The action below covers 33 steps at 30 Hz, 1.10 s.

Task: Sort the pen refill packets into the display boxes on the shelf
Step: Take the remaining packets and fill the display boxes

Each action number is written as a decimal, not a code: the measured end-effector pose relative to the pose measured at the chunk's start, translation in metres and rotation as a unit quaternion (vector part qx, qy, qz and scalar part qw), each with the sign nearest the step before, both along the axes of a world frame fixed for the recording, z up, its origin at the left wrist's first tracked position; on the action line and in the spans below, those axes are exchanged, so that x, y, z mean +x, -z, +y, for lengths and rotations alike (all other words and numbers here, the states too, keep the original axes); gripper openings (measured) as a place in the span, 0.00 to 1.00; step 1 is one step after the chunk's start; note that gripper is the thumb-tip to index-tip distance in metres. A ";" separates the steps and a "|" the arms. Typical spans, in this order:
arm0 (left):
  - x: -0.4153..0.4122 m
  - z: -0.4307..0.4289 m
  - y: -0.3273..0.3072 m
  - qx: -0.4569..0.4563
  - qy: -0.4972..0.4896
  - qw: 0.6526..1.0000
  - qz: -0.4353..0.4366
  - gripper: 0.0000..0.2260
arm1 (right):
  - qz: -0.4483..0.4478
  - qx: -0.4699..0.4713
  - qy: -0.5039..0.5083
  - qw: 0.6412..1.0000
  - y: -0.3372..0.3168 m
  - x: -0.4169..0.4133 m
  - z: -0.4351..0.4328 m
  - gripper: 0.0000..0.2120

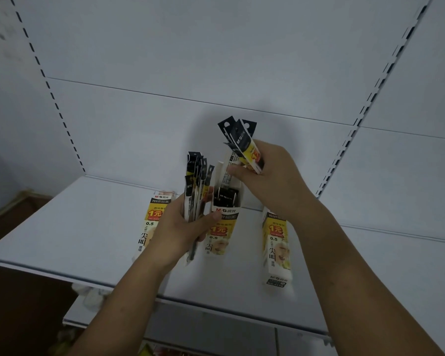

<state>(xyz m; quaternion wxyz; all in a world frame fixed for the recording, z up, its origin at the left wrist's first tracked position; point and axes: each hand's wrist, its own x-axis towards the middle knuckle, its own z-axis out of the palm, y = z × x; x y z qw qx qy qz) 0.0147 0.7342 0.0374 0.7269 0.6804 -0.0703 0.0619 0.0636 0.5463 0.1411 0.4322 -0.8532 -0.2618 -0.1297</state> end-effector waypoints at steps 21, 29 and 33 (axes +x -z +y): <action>-0.003 0.000 -0.001 0.003 0.006 1.000 0.004 0.06 | -0.014 0.022 0.005 1.000 -0.021 -0.012 -0.014 0.22; -0.002 -0.001 -0.002 0.003 -0.010 1.000 -0.003 0.05 | -0.055 -0.005 0.070 0.996 -0.007 -0.019 -0.001 0.17; -0.003 -0.002 -0.002 0.011 -0.015 1.000 -0.003 0.06 | -0.082 0.004 0.085 0.993 -0.019 -0.023 -0.005 0.17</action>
